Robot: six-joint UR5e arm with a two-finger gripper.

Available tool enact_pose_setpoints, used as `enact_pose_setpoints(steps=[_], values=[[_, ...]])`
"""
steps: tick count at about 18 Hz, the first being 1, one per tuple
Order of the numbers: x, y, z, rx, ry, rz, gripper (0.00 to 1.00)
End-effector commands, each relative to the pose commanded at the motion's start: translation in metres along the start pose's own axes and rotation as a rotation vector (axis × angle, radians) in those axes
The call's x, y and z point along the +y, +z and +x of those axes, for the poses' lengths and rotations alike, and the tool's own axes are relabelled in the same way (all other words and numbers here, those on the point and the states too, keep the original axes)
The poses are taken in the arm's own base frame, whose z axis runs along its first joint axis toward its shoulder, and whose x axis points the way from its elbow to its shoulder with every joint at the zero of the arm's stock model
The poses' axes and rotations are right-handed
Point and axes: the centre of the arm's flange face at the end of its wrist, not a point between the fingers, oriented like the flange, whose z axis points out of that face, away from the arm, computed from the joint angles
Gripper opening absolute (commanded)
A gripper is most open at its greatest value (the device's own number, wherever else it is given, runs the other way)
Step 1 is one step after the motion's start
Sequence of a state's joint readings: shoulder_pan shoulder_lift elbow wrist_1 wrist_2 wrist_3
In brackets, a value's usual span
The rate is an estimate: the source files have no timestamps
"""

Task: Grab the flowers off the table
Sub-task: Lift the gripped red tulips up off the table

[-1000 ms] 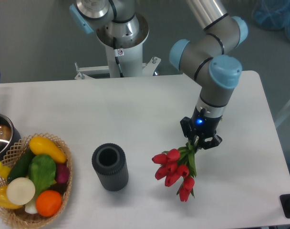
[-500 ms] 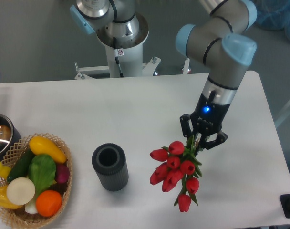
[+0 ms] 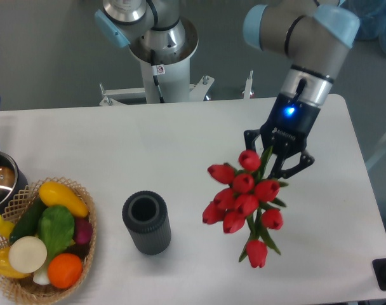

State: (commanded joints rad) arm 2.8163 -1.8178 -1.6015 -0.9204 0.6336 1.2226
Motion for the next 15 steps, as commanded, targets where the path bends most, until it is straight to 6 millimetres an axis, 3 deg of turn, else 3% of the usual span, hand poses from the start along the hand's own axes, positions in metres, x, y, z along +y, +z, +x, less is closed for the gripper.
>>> enact_pose_setpoints(steps=[15], values=[[0.0044,-0.0092,-0.0047,-0.011,-0.008,0.016,0.21]])
